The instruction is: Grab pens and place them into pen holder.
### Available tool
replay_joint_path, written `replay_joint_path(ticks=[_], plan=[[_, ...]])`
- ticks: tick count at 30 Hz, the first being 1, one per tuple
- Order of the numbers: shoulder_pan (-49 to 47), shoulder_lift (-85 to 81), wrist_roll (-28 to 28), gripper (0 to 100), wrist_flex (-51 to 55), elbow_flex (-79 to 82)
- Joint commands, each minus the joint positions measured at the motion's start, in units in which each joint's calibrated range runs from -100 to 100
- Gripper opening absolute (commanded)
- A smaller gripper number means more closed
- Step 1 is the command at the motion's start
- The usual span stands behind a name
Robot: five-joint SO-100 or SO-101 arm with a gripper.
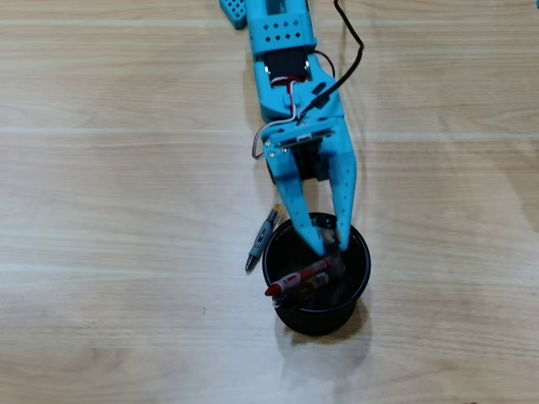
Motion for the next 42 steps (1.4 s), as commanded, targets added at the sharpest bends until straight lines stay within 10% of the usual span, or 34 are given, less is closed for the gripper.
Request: replay_joint_path(ticks=[1,22,37,42], plan=[[0.37,2.48,-0.21,2,-0.87,-7.34],[0.55,-0.96,0.25,15,-0.44,-4.46],[3.0,-39.1,2.23,3,0.16,44.12],[4.28,-48.17,2.03,3,14.54,49.35]])
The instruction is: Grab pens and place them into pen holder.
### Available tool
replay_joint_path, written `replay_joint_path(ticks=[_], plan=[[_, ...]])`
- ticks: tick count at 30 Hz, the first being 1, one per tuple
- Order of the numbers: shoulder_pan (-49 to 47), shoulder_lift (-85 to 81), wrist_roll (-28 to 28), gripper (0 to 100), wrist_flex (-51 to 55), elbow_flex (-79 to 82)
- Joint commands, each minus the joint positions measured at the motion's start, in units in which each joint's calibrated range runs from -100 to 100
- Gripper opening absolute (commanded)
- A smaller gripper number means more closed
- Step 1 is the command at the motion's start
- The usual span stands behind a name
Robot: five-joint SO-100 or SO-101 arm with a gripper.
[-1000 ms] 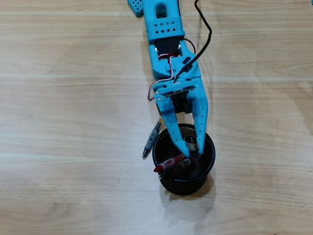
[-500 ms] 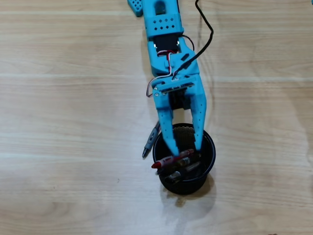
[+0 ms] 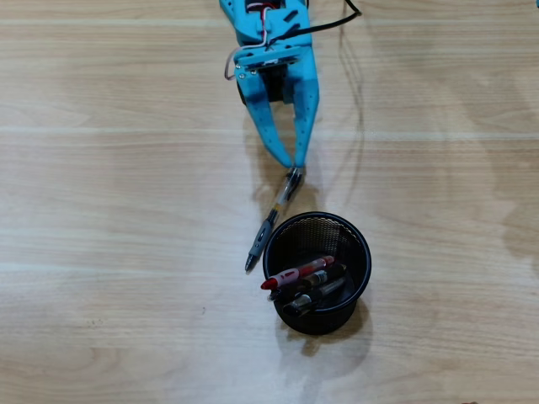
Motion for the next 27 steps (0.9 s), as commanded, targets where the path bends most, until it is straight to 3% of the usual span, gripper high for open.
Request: replay_joint_path(ticks=[1,13,24,27], plan=[[0.94,-8.89,0.31,2,12.97,0.52],[-2.33,-10.07,-2.94,2,69.79,-23.09],[-2.69,2.11,-3.24,3,69.19,-31.29],[-3.24,9.0,-5.73,3,70.05,-36.97]])
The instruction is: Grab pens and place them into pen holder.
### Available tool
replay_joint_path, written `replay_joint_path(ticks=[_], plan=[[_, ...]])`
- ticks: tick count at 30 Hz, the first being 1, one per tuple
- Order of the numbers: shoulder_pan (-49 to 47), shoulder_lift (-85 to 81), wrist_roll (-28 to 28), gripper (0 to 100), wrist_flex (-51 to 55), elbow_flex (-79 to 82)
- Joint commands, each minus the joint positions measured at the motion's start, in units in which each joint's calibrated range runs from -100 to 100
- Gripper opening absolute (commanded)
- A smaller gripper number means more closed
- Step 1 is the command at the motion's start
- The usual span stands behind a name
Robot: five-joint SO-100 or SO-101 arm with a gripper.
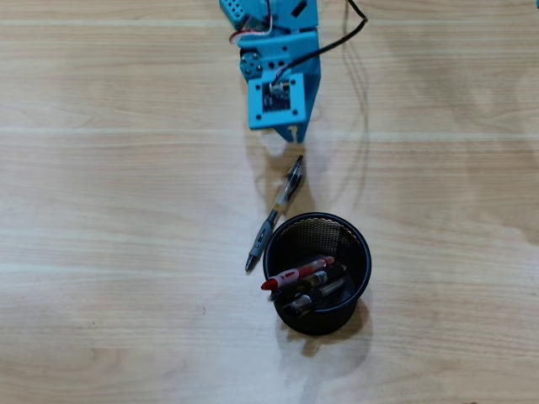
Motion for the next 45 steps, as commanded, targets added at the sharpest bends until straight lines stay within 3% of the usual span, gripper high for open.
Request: replay_joint_path(ticks=[1,11,27,34,45], plan=[[-1.07,7.54,-2.65,3,-0.28,-9.12],[1.29,21.48,-4.08,3,-0.45,-17.32],[4.83,26.52,-4.08,3,-1.14,-17.5],[4.55,26.52,-4.08,13,-1.14,-17.5],[4.37,28.12,-4.08,13,-1.14,-16.96]])
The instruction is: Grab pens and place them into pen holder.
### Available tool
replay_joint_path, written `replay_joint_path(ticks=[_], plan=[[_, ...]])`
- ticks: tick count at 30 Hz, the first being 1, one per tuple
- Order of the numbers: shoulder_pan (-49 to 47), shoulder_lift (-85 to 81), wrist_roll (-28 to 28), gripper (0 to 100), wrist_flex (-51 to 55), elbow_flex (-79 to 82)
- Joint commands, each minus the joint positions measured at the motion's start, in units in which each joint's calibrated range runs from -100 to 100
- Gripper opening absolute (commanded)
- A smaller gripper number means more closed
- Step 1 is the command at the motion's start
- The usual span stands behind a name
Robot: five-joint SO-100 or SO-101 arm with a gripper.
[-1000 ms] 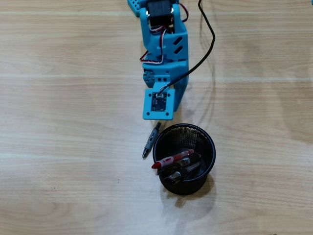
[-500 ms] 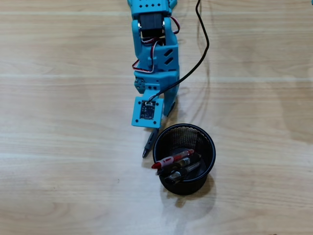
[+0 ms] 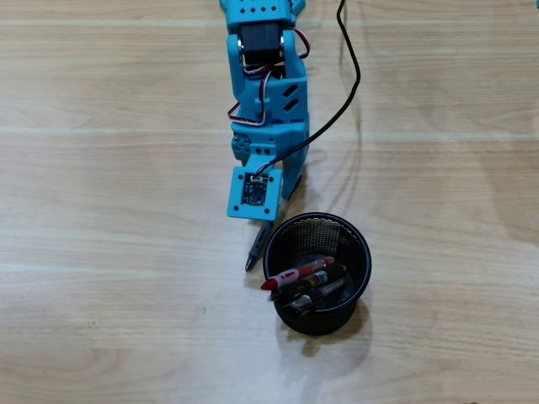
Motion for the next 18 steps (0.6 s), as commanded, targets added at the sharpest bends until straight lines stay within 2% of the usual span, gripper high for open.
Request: replay_joint_path(ticks=[1,18], plan=[[0.4,1.14,-0.28,13,-0.71,-2.76],[0.95,5.0,-0.28,12,-0.71,-1.5]])
